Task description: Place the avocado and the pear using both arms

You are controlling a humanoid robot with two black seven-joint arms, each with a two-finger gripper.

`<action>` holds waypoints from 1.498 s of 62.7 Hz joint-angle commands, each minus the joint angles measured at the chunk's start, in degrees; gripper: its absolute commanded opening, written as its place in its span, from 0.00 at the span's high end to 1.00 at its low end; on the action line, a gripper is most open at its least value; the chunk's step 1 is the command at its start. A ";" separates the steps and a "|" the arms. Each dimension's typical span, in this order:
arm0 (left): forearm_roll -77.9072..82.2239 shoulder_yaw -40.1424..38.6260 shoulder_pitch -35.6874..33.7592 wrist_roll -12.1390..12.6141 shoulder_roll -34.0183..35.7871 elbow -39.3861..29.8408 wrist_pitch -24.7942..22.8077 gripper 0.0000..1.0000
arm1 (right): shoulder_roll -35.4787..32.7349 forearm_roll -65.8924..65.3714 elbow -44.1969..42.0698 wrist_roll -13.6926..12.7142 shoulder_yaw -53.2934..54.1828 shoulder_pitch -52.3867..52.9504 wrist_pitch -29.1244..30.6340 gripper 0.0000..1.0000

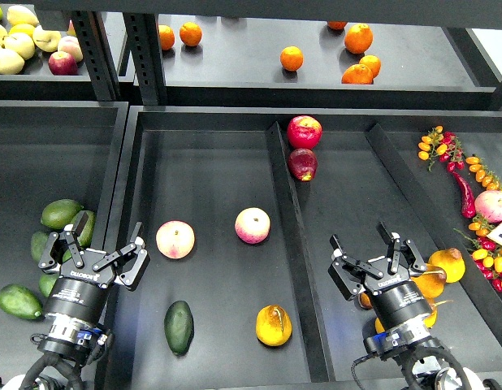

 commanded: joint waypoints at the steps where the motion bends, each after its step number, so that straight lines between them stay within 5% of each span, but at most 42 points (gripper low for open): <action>1: -0.10 -0.48 0.02 0.10 0.00 0.34 0.00 0.00 | 0.00 -0.06 0.01 0.01 -0.01 0.00 -0.09 0.00; 94: -0.01 -1.10 -0.51 0.54 0.00 1.05 0.00 0.00 | 0.27 -0.06 0.10 0.01 -0.09 0.61 -0.70 0.00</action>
